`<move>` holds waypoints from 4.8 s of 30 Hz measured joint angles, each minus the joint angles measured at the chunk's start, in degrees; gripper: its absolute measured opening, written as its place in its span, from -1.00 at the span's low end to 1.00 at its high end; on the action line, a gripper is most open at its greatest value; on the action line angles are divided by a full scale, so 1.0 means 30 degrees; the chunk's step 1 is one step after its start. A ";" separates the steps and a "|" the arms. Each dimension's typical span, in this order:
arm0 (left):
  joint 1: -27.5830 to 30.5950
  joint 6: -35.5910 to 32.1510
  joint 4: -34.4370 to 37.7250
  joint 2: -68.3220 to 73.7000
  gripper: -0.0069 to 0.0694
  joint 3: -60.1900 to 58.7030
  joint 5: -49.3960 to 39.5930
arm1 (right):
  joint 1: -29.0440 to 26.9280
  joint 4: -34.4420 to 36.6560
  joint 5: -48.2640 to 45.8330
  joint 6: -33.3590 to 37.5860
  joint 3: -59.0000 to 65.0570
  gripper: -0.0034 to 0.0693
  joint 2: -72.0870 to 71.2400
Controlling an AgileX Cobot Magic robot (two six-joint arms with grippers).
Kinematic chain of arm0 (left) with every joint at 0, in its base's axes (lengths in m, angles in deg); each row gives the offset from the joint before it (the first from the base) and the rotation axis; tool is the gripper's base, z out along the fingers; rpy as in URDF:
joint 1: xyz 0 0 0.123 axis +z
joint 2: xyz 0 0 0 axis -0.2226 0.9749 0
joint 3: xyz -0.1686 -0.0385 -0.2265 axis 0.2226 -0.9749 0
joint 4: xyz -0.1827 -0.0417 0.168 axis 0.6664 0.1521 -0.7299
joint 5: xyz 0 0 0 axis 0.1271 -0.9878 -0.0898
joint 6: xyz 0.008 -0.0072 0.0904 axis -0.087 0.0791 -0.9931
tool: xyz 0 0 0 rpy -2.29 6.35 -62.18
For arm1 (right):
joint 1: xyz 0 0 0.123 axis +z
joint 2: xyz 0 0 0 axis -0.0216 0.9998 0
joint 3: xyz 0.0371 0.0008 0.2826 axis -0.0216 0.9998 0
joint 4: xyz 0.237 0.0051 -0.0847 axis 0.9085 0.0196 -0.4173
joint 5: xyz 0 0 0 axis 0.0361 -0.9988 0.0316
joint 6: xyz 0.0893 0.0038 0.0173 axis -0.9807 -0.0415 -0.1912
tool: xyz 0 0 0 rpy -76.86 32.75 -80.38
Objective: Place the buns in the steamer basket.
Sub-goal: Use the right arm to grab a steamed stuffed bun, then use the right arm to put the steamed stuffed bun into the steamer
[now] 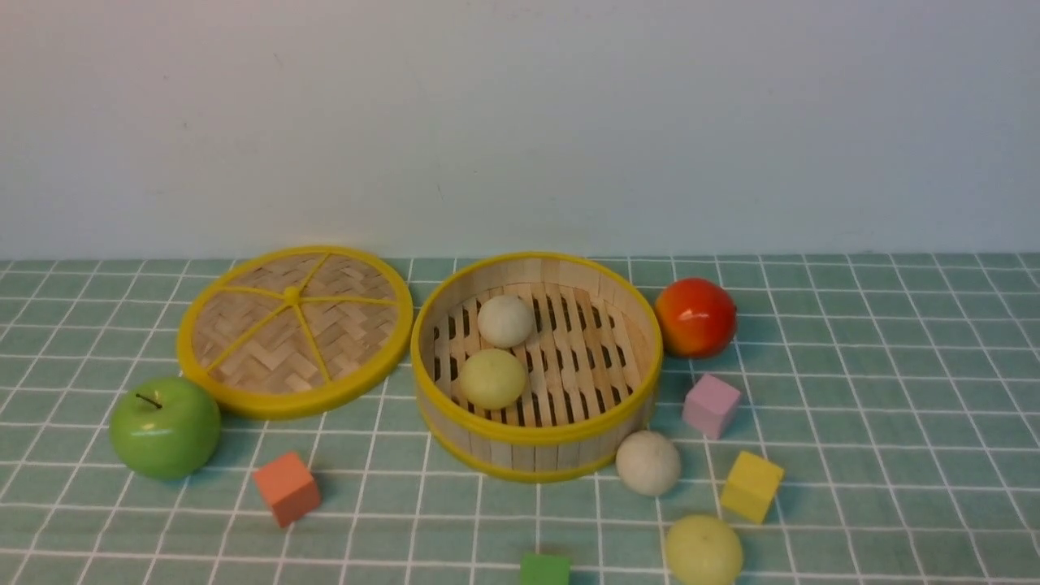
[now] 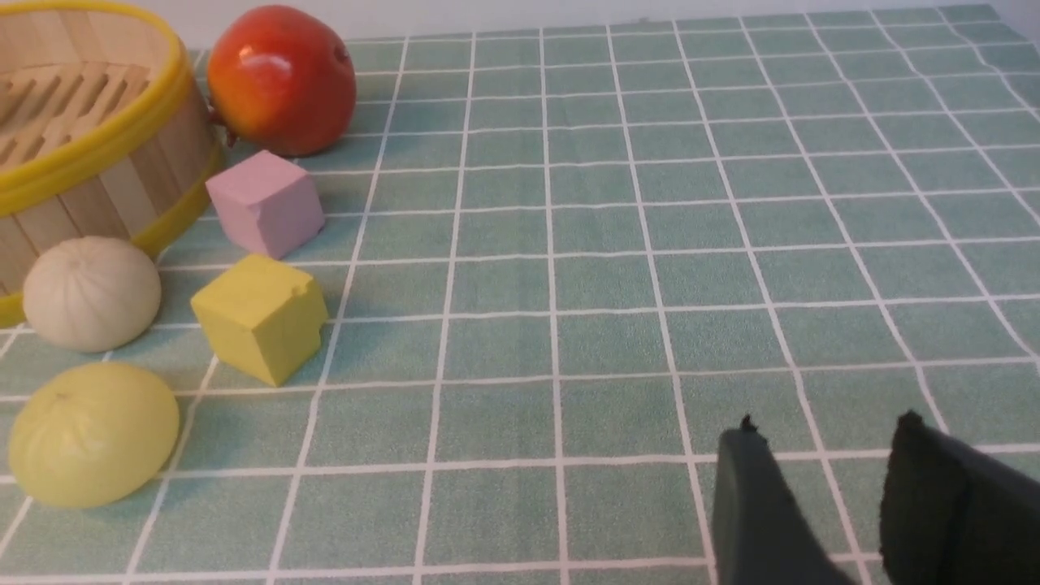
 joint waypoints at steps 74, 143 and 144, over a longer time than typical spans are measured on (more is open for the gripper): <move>0.0000 -0.0060 0.0089 0.0000 -0.76 -0.0060 0.0202 | 0.0000 0.3483 -0.1960 -0.1460 -1.2071 -0.25 1.6114; 0.0000 -0.0060 0.0089 0.0000 -0.67 -0.0081 0.0202 | 0.8138 1.0246 -0.3561 0.6119 -2.2148 -0.90 3.5518; 0.0000 -0.0060 0.0089 0.0000 -0.67 -0.0081 0.0202 | 0.8138 1.0309 -0.4245 0.6119 -2.2377 -0.90 3.5161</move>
